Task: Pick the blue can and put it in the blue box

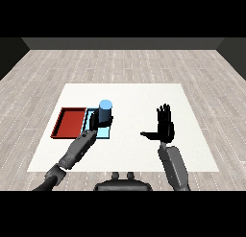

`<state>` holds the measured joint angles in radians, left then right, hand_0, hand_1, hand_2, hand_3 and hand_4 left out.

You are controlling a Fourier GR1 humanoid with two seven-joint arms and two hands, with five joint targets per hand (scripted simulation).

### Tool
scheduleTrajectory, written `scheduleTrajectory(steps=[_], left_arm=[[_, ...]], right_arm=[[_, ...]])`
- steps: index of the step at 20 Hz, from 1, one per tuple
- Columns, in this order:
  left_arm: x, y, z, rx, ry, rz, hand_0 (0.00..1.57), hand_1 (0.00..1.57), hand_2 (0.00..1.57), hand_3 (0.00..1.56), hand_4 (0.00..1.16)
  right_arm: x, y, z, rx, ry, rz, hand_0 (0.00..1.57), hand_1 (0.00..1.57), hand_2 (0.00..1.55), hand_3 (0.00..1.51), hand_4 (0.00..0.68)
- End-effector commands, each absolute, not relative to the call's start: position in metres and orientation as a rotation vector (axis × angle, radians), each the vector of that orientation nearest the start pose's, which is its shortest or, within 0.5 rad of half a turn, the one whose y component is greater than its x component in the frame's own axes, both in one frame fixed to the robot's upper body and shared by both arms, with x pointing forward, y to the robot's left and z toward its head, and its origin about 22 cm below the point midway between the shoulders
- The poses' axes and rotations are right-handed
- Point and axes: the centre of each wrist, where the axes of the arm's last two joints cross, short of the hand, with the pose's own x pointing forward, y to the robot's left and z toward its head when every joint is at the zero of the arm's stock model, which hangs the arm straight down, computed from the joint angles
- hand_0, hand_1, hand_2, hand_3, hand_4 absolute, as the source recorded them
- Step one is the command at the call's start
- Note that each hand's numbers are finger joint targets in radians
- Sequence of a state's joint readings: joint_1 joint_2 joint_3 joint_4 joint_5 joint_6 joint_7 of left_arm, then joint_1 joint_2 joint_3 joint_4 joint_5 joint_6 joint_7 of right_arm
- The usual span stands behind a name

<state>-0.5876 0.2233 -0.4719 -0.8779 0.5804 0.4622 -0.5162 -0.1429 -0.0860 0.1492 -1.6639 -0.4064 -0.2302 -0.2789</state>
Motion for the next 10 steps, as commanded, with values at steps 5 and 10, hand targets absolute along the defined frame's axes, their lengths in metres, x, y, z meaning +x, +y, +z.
scheduleTrajectory(steps=[5,10], left_arm=[[0.361,0.230,-0.023,0.435,-1.597,-0.154,1.57,1.57,1.57,1.49,1.09],[0.389,0.224,-0.022,0.559,-1.362,-0.217,1.57,1.57,1.52,1.40,1.00]], right_arm=[[0.256,-0.215,0.048,0.247,-1.933,-0.353,0.00,0.00,0.00,0.00,0.000],[0.259,-0.212,0.041,0.257,-1.930,-0.377,0.00,0.00,0.00,0.00,0.000]])
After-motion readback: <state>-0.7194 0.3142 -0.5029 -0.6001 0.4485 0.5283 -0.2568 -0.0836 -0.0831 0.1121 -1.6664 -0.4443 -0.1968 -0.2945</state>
